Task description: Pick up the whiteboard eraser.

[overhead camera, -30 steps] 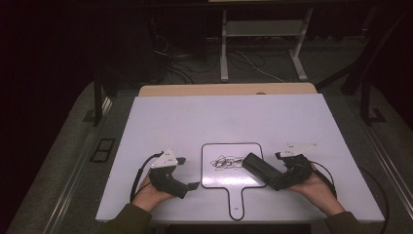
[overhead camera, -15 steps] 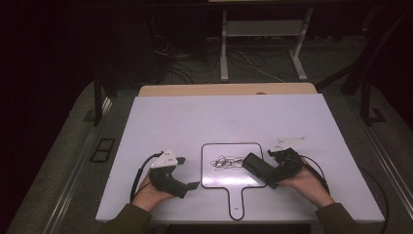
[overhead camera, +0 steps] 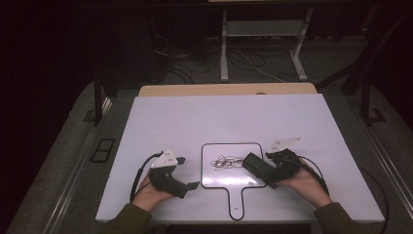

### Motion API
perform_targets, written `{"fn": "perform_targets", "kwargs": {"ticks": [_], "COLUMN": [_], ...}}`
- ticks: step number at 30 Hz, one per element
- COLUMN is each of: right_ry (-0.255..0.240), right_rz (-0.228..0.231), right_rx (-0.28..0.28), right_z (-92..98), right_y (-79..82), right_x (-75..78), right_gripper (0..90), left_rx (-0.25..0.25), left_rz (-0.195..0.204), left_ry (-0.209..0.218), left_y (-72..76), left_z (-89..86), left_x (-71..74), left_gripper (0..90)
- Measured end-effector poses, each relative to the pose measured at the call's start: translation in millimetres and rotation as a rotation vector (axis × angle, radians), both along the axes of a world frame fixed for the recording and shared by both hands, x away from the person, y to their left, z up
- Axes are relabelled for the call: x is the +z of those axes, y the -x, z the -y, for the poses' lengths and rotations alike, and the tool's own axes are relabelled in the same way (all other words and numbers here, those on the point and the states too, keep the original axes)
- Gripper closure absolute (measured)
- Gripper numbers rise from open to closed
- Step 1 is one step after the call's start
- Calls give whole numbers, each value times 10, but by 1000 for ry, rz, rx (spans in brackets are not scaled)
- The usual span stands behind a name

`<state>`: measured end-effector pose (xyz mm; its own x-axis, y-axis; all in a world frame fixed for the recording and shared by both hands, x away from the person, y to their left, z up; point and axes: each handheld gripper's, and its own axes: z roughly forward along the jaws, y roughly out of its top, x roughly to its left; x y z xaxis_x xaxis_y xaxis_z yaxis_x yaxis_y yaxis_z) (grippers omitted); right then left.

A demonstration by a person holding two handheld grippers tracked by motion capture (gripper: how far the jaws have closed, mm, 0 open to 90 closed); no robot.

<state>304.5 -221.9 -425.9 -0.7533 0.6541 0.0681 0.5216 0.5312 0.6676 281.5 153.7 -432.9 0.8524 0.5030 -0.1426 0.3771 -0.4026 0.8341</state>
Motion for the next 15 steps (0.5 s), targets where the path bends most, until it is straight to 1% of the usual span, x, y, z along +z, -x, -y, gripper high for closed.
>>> {"fn": "perform_targets", "kwargs": {"ticks": [4, 8, 10, 12, 15], "right_ry": [9, 20, 35, 42, 54], "right_rz": [-10, -19, -18, -21, -27], "right_rx": [-6, -3, -2, -1, 3], "right_z": [-7, -16, -22, -31, -40], "right_y": [-2, -3, 1, 7, 14], "right_x": [-9, -22, -24, -31, -39], "right_gripper": [147, 208, 223, 226, 254], "left_rx": [1, -1, -1, -1, -2], "left_rz": [0, 0, 0, -1, -1], "left_ry": [2, 0, 0, 0, 0], "left_y": [-1, -1, 0, 0, 1], "left_z": [0, 1, 2, 3, 4], "left_x": [-2, -2, -3, -3, -4], "left_gripper": [0, 0, 0, 0, 0]}}
